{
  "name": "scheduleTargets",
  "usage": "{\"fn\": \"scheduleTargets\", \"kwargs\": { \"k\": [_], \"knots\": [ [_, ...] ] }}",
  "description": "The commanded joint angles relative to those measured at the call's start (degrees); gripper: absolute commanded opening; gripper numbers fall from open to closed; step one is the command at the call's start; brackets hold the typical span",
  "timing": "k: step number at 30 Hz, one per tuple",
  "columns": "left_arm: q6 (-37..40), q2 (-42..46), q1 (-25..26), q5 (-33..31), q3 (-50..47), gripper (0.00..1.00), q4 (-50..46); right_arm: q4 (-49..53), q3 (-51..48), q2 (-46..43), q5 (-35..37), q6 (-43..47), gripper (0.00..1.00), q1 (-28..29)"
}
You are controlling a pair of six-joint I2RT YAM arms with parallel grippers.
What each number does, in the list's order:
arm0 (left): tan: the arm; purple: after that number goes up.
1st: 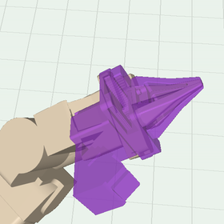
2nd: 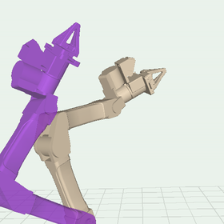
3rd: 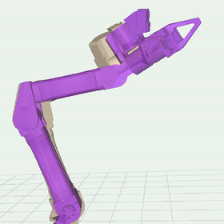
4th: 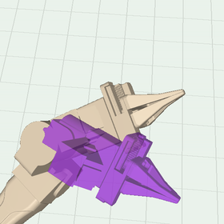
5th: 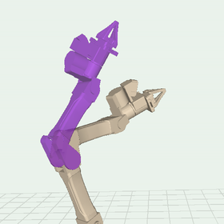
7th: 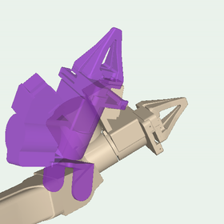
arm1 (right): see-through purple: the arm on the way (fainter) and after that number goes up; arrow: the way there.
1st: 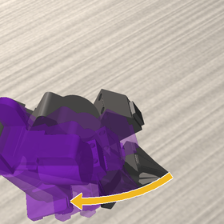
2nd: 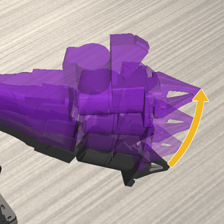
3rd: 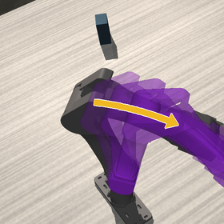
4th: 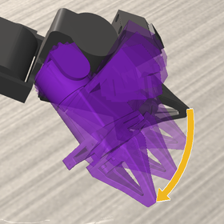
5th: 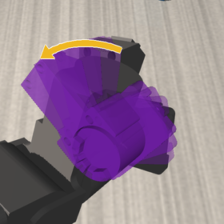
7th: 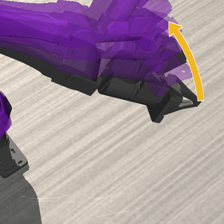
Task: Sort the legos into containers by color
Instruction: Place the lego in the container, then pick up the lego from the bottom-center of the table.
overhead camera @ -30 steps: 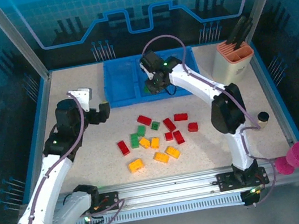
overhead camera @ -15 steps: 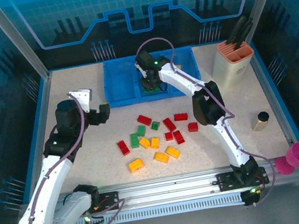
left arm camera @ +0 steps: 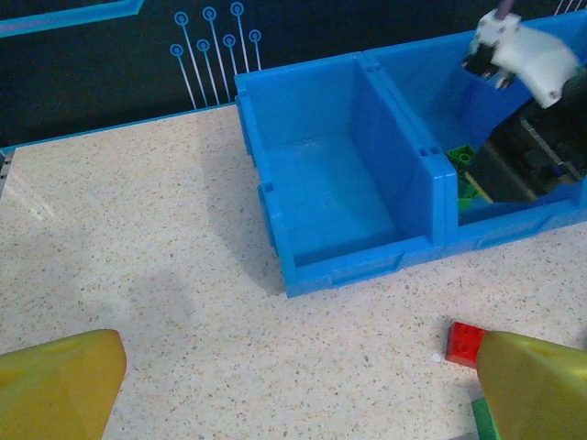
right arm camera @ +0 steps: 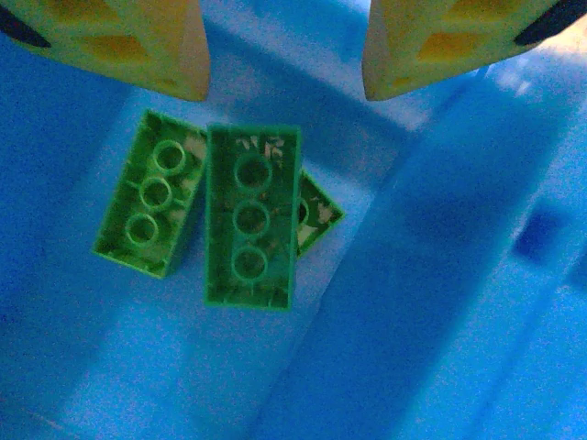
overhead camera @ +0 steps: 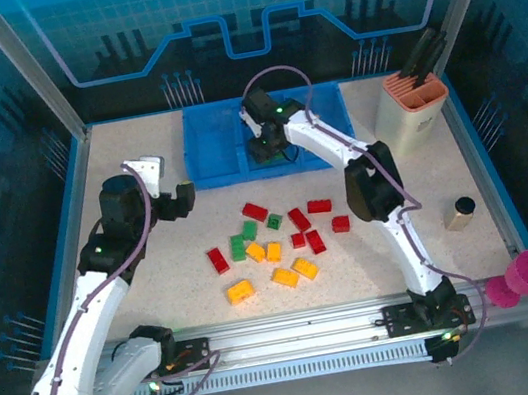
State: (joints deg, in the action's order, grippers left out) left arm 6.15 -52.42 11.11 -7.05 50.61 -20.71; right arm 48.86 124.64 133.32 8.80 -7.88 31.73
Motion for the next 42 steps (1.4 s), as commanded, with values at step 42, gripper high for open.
{"fn": "scheduleTargets", "kwargs": {
  "k": [42],
  "knots": [
    [-1.3,2.7,0.3,7.0,-1.6,0.99,2.1,-10.5,-70.3,-44.4,-4.0,-25.3,0.84,-4.6]
  ]
}}
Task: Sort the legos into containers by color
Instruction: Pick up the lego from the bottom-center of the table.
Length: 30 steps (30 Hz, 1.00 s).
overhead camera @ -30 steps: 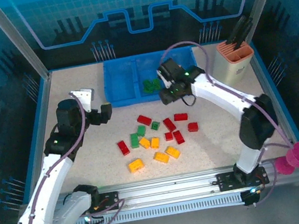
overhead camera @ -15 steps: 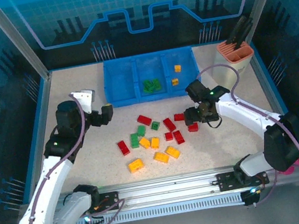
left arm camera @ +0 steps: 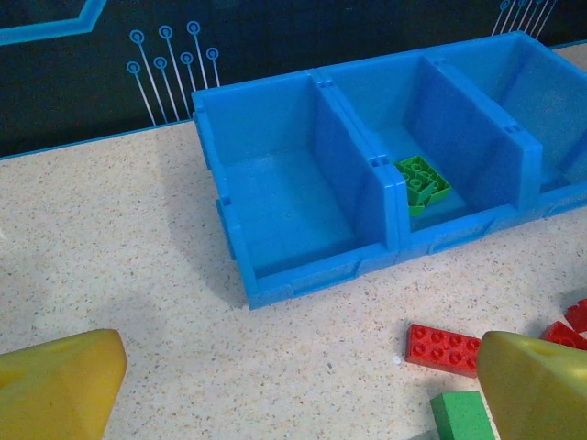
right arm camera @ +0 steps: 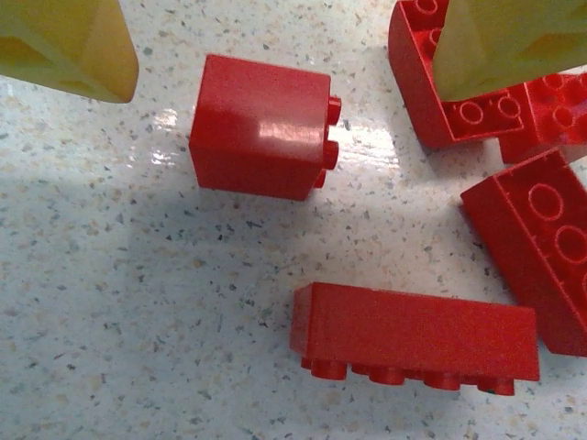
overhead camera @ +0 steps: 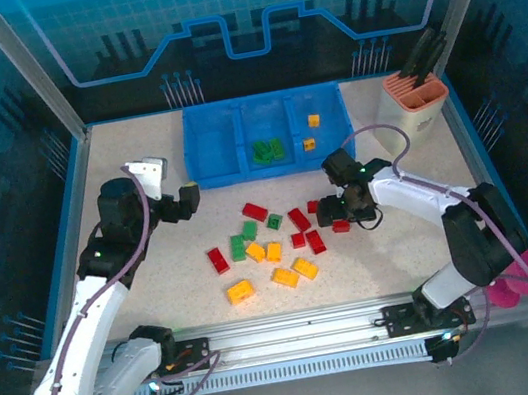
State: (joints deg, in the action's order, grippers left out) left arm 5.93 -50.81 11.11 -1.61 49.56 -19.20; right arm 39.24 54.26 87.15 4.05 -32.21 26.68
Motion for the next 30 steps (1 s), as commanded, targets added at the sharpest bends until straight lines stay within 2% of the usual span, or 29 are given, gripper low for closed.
{"fn": "scheduleTargets", "kwargs": {
  "k": [1,8,12,16,20,25,30],
  "knots": [
    [-0.9,1.2,0.3,1.4,-0.6,0.99,0.6,-1.0,0.1,2.6,1.1,-1.0,0.83,0.6],
    [-0.4,1.9,0.3,0.6,-0.8,1.00,-0.1,-1.7,-0.3,7.0,2.3,-1.1,0.77,0.9],
    [-0.3,1.9,0.3,0.6,-0.9,1.00,-0.1,-2.8,-0.5,7.9,2.3,-0.9,0.67,1.0],
    [-0.4,1.8,0.4,0.9,-1.0,0.99,0.2,-2.9,0.0,8.6,2.2,-0.6,0.52,1.1],
    [-0.1,1.7,0.3,0.5,-0.7,1.00,0.1,-1.0,1.3,8.2,3.5,-0.2,0.44,2.1],
    [0.2,1.8,0.3,0.4,-0.4,1.00,0.0,3.7,11.7,3.8,5.5,6.0,0.41,3.1],
    [0.9,2.8,0.3,-0.8,-0.2,0.99,-1.0,5.6,27.0,7.2,5.6,12.9,0.41,5.9]
  ]
}}
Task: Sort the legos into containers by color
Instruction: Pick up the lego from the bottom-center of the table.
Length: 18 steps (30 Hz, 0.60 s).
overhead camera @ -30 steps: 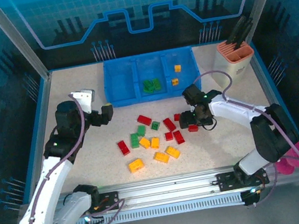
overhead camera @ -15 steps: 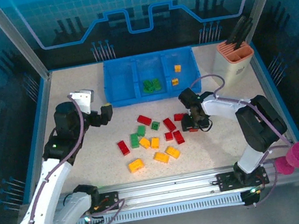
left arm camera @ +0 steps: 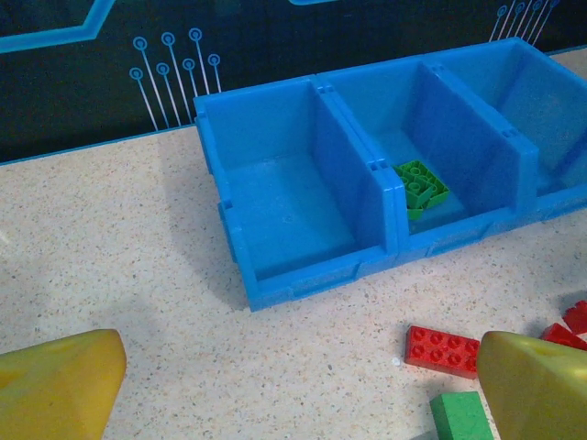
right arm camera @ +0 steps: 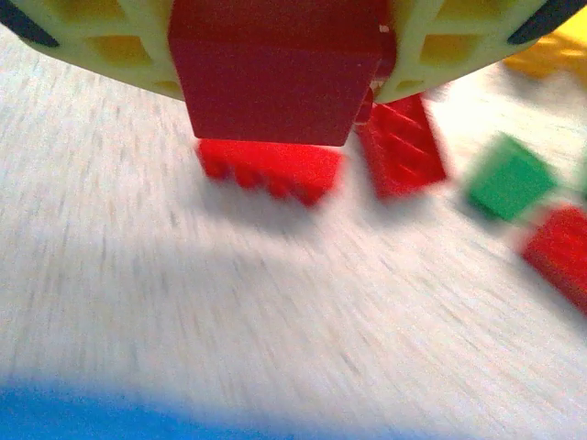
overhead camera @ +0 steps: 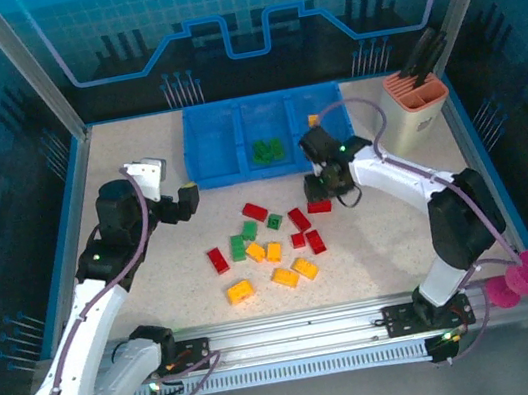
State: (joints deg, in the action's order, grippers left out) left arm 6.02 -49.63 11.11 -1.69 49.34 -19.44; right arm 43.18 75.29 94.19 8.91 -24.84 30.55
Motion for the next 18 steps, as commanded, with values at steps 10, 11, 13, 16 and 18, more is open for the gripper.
{"fn": "scheduleTargets", "kwargs": {
  "k": [10,11,13,16,18],
  "knots": [
    [4.3,3.4,0.2,-1.0,0.5,0.99,-1.4,-3.2,34.7,18.6,-2.6,17.9,0.41,8.0],
    [4.7,3.5,0.2,-1.1,0.8,0.99,-1.3,-3.2,37.1,20.5,-3.4,18.6,0.40,8.3],
    [5.6,3.7,0.2,-1.3,1.1,1.00,-1.1,-3.7,42.1,24.5,-4.4,20.3,0.40,9.0],
    [5.8,4.2,0.2,-1.6,0.8,1.00,-1.1,-4.4,48.6,30.3,-5.4,22.4,0.40,9.6],
    [5.8,4.7,0.2,-1.3,0.4,1.00,-1.4,-5.1,52.0,33.5,-5.9,23.0,0.40,9.7]
  ]
}}
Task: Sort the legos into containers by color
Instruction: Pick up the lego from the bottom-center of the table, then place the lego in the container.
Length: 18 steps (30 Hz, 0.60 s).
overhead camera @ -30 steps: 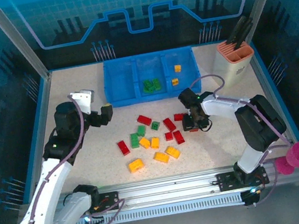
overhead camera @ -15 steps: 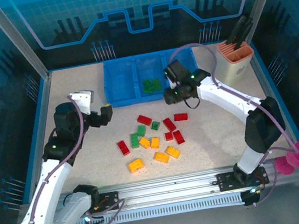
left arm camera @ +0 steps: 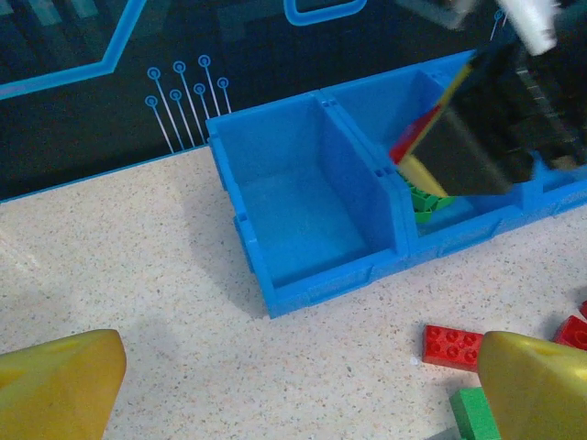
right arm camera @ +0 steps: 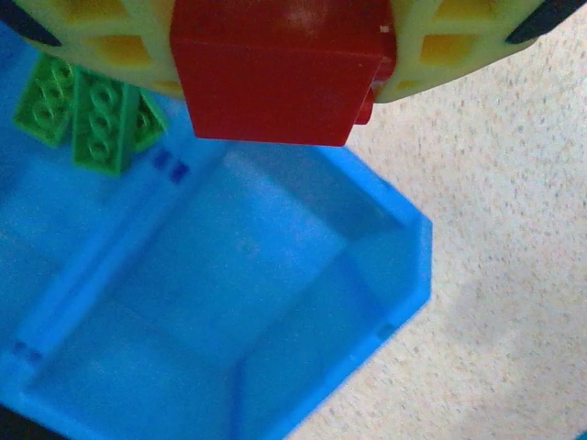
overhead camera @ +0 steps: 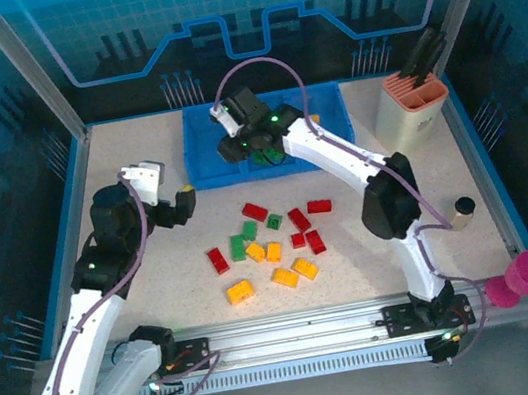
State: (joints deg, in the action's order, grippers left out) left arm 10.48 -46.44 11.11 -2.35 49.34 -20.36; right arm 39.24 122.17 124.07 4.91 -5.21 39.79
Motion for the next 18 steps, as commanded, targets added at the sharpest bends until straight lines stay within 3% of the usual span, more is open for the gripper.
{"fn": "scheduleTargets", "kwargs": {
  "k": [1,10,18],
  "knots": [
    [1.3,1.8,0.2,-0.5,0.0,1.00,-0.6,-1.5,6.9,5.5,-1.8,3.9,0.40,0.6],
    [-2.2,3.1,0.2,0.8,0.0,1.00,-2.8,0.4,22.5,21.6,-4.9,6.3,0.42,0.5],
    [-4.2,2.2,0.0,2.4,1.2,1.00,-4.7,-0.4,22.5,25.1,-1.8,8.2,0.43,0.5]
  ]
}}
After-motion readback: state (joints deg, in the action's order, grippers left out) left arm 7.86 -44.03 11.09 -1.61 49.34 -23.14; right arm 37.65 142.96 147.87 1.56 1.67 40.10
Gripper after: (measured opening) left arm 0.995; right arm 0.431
